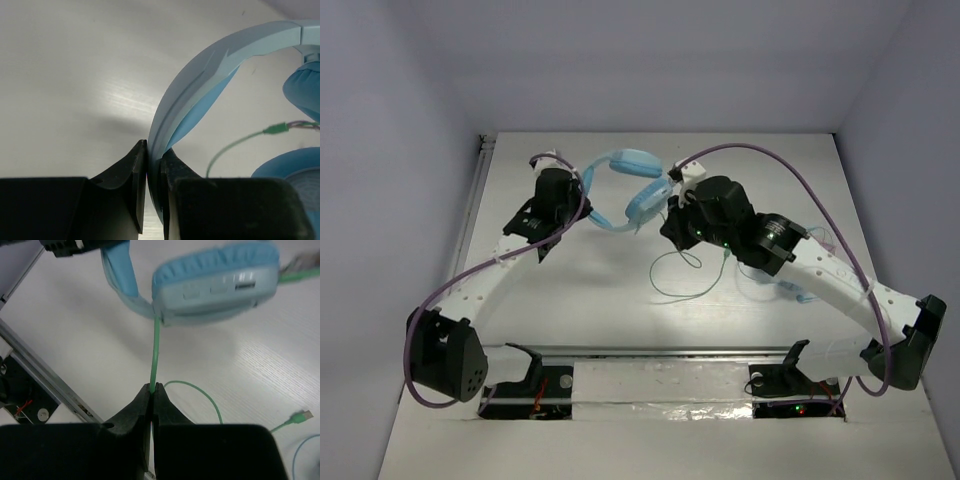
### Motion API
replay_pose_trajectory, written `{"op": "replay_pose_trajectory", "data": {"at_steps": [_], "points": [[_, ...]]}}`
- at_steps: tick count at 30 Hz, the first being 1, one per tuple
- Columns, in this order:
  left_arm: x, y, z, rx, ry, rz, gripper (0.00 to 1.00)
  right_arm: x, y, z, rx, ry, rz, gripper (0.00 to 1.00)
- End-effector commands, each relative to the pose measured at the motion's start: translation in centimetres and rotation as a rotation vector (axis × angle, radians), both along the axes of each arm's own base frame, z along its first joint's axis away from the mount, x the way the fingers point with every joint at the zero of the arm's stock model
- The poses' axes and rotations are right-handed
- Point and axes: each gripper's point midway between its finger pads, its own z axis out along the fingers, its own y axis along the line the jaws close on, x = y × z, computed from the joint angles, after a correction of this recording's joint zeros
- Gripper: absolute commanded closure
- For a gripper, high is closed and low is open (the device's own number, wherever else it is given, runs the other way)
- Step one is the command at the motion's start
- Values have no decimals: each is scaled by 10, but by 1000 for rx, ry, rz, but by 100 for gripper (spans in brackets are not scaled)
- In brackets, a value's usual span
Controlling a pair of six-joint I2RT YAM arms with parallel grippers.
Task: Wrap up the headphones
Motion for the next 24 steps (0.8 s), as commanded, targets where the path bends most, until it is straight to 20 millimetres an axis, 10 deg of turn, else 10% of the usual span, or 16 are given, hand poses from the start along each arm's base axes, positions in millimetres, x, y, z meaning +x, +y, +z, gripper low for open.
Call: {"op": "replay_pose_trajectory", "data": {"at_steps": [1,11,20,24], "points": [[1,-12,-1,97,-8,-73,100,-3,-9,6,-93,-25,23,100],[-16,-63,-24,171,106,-393,100,-2,-5,11,-151,-41,86,100],[-31,-53,12,266,44,-481,100,21,-39,9,-272,-112,-93,100],[-44,-46,-3,326,86,-539,100,33,-65,17,-339,-158,-207,100]]}}
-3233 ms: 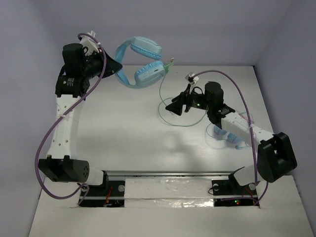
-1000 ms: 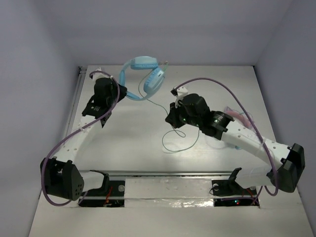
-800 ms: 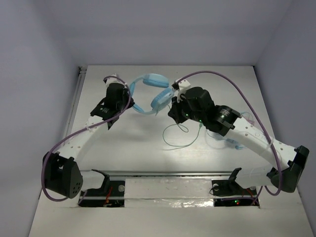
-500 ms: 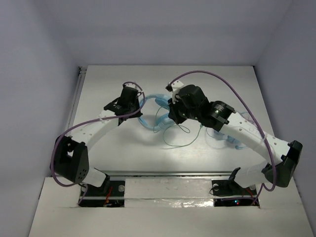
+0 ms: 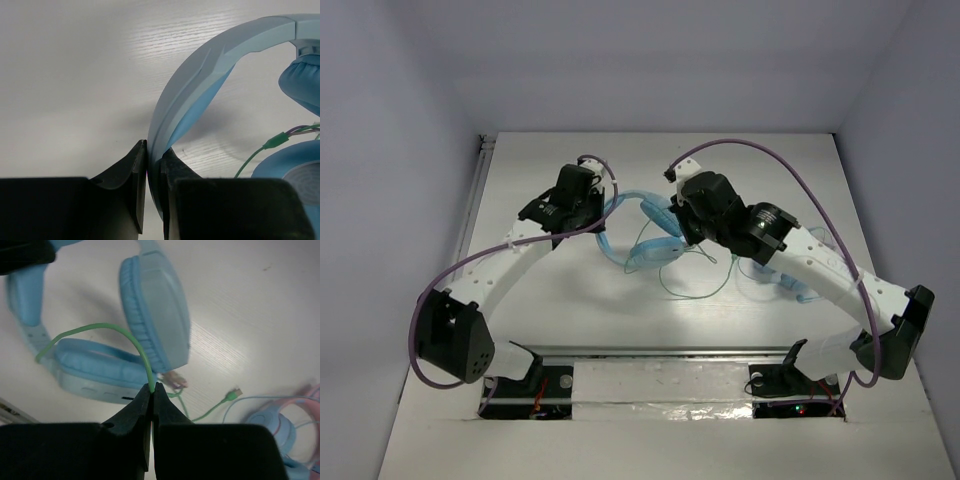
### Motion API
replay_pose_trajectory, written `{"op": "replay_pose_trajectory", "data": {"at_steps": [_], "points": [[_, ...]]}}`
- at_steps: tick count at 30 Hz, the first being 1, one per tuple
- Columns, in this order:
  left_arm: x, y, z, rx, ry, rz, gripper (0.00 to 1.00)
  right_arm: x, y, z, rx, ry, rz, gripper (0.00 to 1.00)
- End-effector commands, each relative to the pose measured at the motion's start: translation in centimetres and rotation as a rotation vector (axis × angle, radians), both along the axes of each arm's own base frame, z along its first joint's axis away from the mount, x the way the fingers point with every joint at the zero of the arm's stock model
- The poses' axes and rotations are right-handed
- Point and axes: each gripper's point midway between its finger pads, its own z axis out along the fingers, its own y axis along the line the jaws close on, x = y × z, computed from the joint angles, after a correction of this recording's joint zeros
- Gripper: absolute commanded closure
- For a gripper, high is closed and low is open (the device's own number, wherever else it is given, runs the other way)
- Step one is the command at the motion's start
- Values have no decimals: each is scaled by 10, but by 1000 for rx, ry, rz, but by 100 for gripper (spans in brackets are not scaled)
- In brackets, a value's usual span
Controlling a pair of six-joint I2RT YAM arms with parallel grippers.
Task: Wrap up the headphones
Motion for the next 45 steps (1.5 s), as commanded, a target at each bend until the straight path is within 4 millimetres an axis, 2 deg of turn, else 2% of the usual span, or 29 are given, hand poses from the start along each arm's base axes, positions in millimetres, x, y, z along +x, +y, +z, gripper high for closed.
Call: {"op": "replay_pose_trajectory", "data": {"at_steps": [1,5,7,11,13,16,17,19,23,26,27,28,31,32,34,35,37,40,43,45], "points": [[-6,-4,32,-26,-77,-82,100,12,-29,32,-43,-124,-112,100],[-14,-5,28,-40,-81,-112,100,14,-37,45,-49,-159,-134,100],[-20,-10,27,-58,-79,-152,100,16,-35,44,-61,-166,-125,100],[-32,-30,31,-139,-68,-274,100,27,-18,43,-18,-177,-79,100],[-39,-41,37,-185,-66,-338,100,33,-6,46,16,-190,-62,100],[-43,-46,44,-211,-73,-367,100,46,-3,50,43,-215,-83,100],[-43,-46,47,-217,-79,-370,100,55,-10,49,31,-227,-89,100],[-46,-50,53,-237,-87,-393,100,64,-9,52,69,-235,-90,100],[-46,-54,63,-260,-99,-405,100,78,-8,42,84,-235,-104,100],[-43,-52,74,-265,-133,-388,100,88,-17,36,101,-243,-139,100],[-42,-54,82,-280,-147,-390,100,91,-17,39,150,-245,-155,100],[-42,-55,88,-290,-158,-388,100,95,-21,33,176,-225,-170,100],[-35,-51,111,-330,-201,-364,100,92,-5,34,274,-209,-106,100],[-35,-50,116,-340,-212,-366,100,87,3,24,292,-178,-64,98],[-36,-54,133,-381,-237,-392,100,88,9,25,350,-180,-43,95],[-35,-55,138,-391,-245,-395,100,84,12,16,364,-153,-15,94],[-35,-58,152,-418,-268,-395,100,84,15,20,423,-162,0,93],[-28,-52,169,-443,-309,-366,100,82,19,20,527,-156,63,89],[-29,-54,183,-474,-322,-359,100,71,30,17,644,-140,179,84],[-29,-54,190,-490,-322,-353,100,61,39,17,708,-127,271,73]]}}
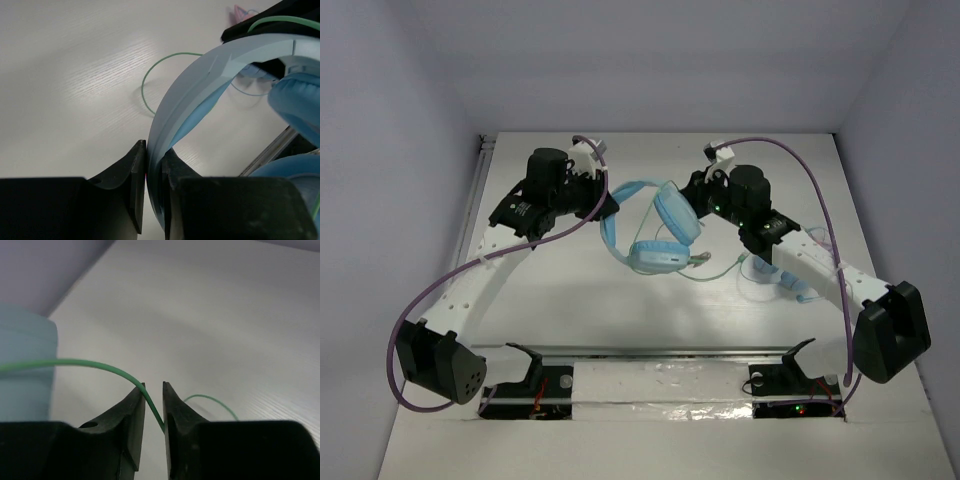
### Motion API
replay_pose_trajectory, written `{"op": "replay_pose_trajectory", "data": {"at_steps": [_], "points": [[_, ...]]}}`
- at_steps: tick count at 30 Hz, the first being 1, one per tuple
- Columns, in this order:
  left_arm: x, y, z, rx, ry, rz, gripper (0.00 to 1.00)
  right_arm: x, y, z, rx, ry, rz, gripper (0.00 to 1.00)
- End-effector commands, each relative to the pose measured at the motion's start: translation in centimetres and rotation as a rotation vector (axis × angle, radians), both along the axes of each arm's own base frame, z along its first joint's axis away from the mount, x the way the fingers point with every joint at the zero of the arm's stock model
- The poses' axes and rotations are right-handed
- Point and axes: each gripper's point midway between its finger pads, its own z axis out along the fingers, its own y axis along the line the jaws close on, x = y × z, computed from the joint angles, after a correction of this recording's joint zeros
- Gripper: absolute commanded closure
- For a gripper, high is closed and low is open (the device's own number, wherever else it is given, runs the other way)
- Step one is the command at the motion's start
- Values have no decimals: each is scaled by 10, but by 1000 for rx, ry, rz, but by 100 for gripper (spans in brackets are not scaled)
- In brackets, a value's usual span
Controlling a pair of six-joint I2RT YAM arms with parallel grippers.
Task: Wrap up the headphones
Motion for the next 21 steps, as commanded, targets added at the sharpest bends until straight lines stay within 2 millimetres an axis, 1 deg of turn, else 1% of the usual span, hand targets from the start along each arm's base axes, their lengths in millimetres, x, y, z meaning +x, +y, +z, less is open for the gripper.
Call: {"op": "replay_pose_trajectory", "data": {"at_steps": [1,2,4,5,6,7,8,9,10,11,12,13,14,15,16,17,20,21], "points": [[-3,-17,102,-235,-179,-34,100,-19,28,26,199,-79,211,71],[-2,-17,104,-238,-181,-27,100,-18,28,24,209,-75,229,70],[-2,-15,109,-242,-186,-10,100,-16,33,18,221,-69,243,69],[1,-12,111,-246,-187,3,100,-14,31,16,228,-66,244,68],[-1,-14,115,-259,-187,-6,100,-15,32,15,236,-68,251,68],[-1,-13,118,-265,-190,-2,100,-13,31,19,263,-83,254,67],[-1,-13,120,-270,-192,6,100,-15,29,13,271,-72,266,65],[0,-12,124,-275,-197,13,100,-15,31,16,286,-88,279,64],[0,-13,127,-284,-196,16,100,-16,33,10,294,-68,287,63],[0,-13,129,-291,-197,19,100,-15,32,9,301,-69,300,59],[0,-14,136,-303,-207,15,100,-15,34,9,312,-80,314,58],[1,-14,138,-307,-206,16,100,-15,36,7,320,-68,322,57],[2,-14,140,-309,-207,23,100,-13,39,0,320,-51,331,55],[5,-10,142,-310,-214,43,100,-11,40,-2,325,-49,329,55],[6,-9,148,-315,-223,47,100,-9,41,0,336,-57,328,55],[6,-9,151,-321,-224,55,100,-6,42,-6,336,-47,318,54],[5,-6,163,-334,-245,71,100,1,43,-8,353,-50,304,53],[6,-5,165,-339,-245,85,100,3,45,-15,355,-36,301,53]]}}
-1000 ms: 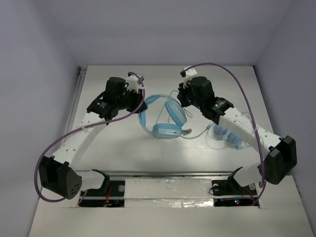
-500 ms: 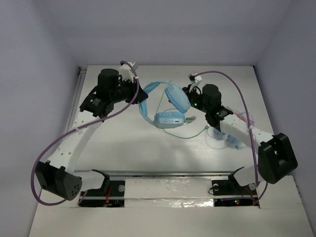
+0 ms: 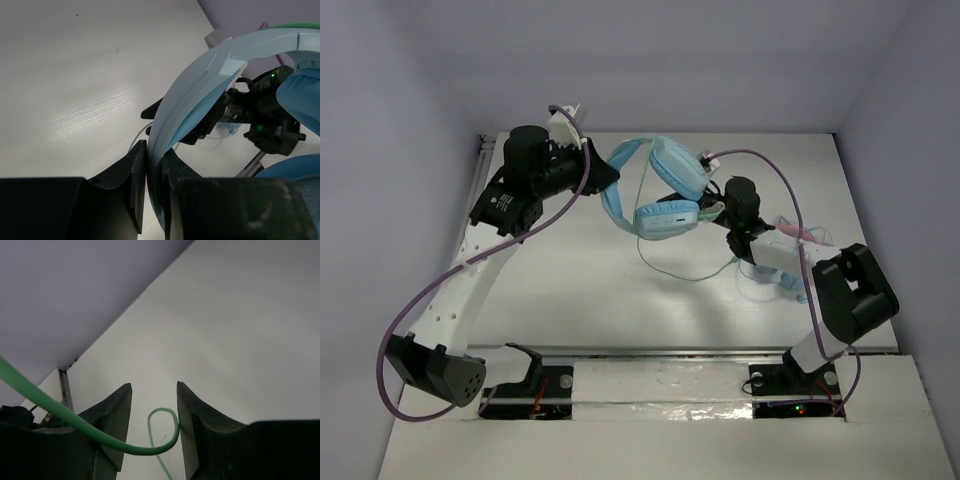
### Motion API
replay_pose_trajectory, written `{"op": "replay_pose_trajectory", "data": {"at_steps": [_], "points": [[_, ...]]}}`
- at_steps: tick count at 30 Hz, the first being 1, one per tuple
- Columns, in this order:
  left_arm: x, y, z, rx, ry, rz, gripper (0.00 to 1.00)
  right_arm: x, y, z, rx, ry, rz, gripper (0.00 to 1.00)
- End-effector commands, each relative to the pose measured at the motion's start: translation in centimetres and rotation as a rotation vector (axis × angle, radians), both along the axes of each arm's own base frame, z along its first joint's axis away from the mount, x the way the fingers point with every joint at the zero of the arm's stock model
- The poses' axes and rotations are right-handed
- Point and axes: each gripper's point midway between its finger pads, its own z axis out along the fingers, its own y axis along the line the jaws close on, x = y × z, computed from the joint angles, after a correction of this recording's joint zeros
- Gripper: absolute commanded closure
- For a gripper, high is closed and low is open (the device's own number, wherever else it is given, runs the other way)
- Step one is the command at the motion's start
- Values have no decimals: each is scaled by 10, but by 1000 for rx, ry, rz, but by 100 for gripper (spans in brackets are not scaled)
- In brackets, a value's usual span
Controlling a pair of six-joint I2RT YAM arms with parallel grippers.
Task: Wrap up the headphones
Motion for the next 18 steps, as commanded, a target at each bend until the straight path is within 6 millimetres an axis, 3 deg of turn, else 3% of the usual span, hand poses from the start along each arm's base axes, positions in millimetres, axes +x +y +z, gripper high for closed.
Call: {"op": "replay_pose_trajectory", "data": {"at_steps": [1,9,15,18], "points": [[-6,1,76,-141,-154,17,100,6,5,25,95,-90,11,52],[-5,3,89,-174,-156,42,100,18,20,26,186,-79,63,47],[5,15,96,-165,-168,138,100,12,31,4,183,-8,106,46],[7,10,100,-194,-157,125,100,10,40,-12,159,13,96,44]]}}
